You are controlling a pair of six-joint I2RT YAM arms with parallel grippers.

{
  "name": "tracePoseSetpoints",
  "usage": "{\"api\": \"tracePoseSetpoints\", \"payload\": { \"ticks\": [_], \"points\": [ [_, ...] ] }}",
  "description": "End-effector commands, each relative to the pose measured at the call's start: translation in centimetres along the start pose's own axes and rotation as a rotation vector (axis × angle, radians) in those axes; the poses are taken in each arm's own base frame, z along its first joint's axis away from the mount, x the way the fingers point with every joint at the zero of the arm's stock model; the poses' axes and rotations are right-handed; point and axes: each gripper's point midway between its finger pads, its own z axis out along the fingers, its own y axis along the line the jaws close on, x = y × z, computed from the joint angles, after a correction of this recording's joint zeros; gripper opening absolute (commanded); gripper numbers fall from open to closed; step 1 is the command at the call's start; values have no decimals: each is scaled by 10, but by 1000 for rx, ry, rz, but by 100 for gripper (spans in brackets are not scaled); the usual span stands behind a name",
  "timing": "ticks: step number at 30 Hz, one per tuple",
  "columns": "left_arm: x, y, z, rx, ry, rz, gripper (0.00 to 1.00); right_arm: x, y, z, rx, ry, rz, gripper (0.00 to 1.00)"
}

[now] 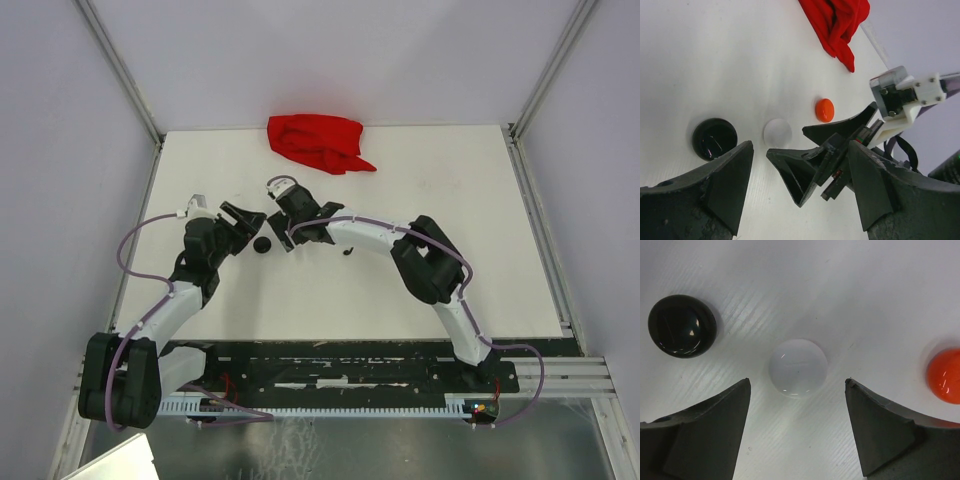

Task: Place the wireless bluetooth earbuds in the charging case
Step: Adjust the charging case at the center of the board.

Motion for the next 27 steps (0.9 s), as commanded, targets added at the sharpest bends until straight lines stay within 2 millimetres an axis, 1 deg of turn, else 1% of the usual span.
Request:
{"api": "tracePoseSetpoints", "payload": {
  "ticks": [1,8,15,27],
  "points": [
    [-19,-26,-3,74,-40,31,84,-11,5,4,-4,-15,6,85],
    [-19,-29,-5,88,-34,33,89,-5,5,14,3,0,1,83],
    [-25,-28,-9,75,-52,28,89,-2,4,18,14,3,6,78],
    [-27,-25,-9,66,-55,24,89,1,-6,25,22,7,39,68]
  ]
}}
